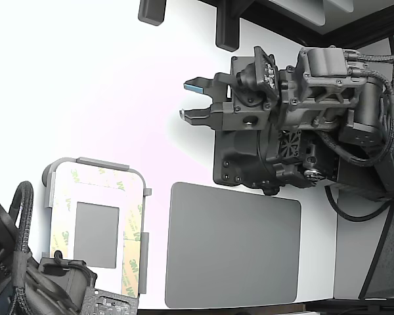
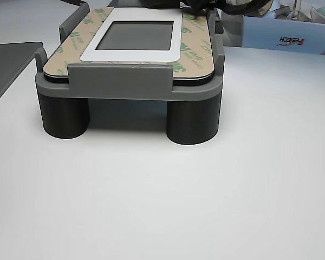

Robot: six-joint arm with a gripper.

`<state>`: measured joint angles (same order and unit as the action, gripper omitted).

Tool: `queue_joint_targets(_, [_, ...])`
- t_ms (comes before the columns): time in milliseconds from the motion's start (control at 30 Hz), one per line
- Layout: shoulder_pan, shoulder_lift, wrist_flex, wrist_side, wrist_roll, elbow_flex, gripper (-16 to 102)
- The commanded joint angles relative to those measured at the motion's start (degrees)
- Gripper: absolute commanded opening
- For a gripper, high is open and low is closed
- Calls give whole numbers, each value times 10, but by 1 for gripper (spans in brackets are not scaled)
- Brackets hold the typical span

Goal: Peel off protective film from adhesive tape.

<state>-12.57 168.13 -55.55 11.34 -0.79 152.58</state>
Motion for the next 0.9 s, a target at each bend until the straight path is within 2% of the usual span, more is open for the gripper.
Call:
queue_joint_targets(0, [-6,-16,25,47,727,7,-11])
queue_joint_targets(267, [-6,-25,30,49,748,7,-11])
queue_joint_targets(467, [-6,-47,73,47,744,7,-11])
queue_joint_targets(667, [7,-122,168,39,801,7,-11])
queue_joint_targets(867, [112,-237,290,-36,897,7,-11])
